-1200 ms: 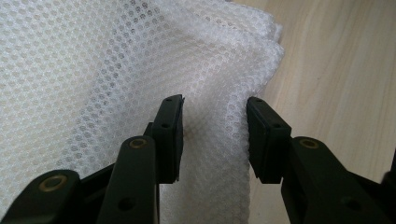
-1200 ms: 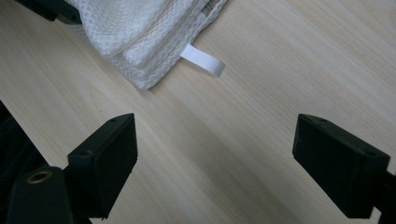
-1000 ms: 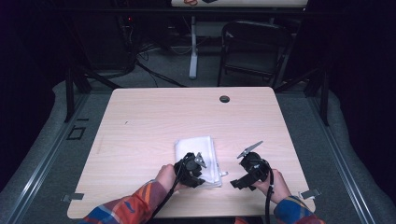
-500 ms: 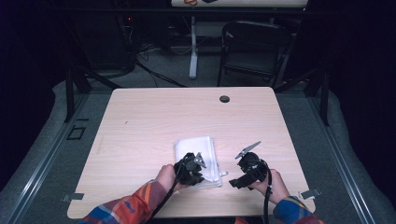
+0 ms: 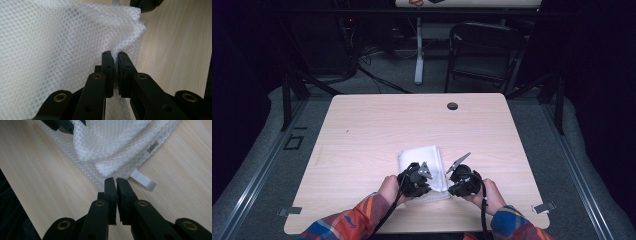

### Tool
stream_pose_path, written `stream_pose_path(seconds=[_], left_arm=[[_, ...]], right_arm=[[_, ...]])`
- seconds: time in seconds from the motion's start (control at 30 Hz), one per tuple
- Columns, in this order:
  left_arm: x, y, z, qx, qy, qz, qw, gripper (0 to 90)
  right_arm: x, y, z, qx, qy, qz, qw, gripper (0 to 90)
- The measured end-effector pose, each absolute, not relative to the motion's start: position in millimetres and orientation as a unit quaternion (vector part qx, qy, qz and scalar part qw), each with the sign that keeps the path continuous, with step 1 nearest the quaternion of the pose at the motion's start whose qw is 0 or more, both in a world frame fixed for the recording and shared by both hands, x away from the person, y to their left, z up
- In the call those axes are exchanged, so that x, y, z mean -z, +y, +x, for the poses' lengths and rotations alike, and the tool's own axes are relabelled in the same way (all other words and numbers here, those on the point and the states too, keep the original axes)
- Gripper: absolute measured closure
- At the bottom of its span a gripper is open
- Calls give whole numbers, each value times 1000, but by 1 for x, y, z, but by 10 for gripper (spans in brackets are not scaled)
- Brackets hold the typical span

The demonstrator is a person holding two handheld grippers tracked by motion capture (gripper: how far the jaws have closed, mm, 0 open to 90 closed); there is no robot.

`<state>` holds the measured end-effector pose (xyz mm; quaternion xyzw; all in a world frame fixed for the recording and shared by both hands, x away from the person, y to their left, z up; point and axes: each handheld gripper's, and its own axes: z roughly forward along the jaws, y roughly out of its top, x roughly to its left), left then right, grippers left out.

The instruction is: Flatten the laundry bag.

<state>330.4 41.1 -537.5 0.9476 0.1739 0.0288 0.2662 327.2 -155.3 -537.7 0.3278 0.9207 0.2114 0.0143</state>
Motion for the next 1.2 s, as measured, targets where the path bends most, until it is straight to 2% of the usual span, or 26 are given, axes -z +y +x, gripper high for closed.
stream_pose_path(seconds=[0.33, 1.2], left_arm=[[534, 44, 331, -35, 181, 943, 278, 852], [524, 50, 327, -85, 186, 935, 289, 851]], right_arm=[[549, -136, 335, -219, 923, 316, 20, 900], [551, -136, 337, -204, 925, 319, 22, 900]])
